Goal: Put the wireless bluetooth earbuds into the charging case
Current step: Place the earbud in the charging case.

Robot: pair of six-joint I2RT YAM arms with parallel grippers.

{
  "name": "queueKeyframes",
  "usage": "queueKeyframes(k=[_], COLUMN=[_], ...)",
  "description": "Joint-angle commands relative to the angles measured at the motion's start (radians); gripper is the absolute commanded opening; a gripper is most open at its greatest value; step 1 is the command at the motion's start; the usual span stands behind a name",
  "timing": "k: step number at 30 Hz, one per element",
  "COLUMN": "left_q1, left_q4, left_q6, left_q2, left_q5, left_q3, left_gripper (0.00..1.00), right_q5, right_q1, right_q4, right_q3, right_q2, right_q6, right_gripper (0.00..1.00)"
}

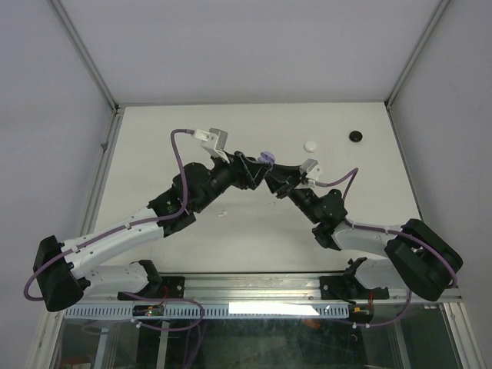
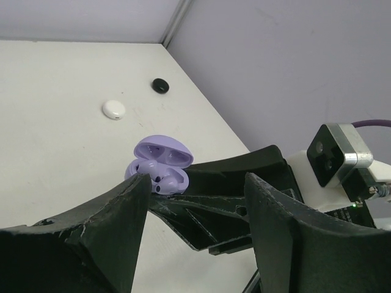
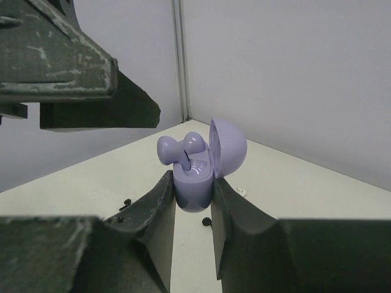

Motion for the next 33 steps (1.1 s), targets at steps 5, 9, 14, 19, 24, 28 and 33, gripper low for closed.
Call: queueKeyframes(k=[5, 9, 14, 19, 24, 28, 33], left_q1=[0.040, 0.044, 0.047, 0.046, 0.047, 0.047, 0.049], left_q4=[-0.027, -0.027, -0.031, -0.028, -0.023, -0.022, -0.054], left_q6=[0.015, 0.015, 0.013, 0.008, 0.007, 0.008, 0.029], left_q2=[0.008, 0.025, 0.042, 0.042, 0.059, 0.074, 0.052], left_q5=[0.146, 0.177, 0.212, 0.249, 0.257, 0.271, 0.254], left_q3=[0.057, 0.063, 0.077, 0.079, 0.091, 0.111, 0.127], left_gripper=[0.63, 0.63, 0.62, 0.59, 0.59, 0.59, 0.60], right_q5=[-0.022, -0.024, -0.027, -0.030, -0.037, -0.037, -0.046], right_q1=[0.005, 0.005, 0.005, 0.005, 0.005, 0.005, 0.005], right_q4=[0.033, 0.030, 0.027, 0.026, 0.028, 0.023, 0.011], right_q3=[0.037, 0.037, 0.039, 0.042, 0.044, 0.042, 0.041], right_q2=[-0.027, -0.028, -0.028, -0.023, -0.016, -0.017, -0.020], right_q6=[-0.003, -0.001, 0.001, 0.004, 0.010, 0.010, 0.008], right_gripper=[0.00, 0.00, 0.00, 0.00, 0.00, 0.00, 0.00])
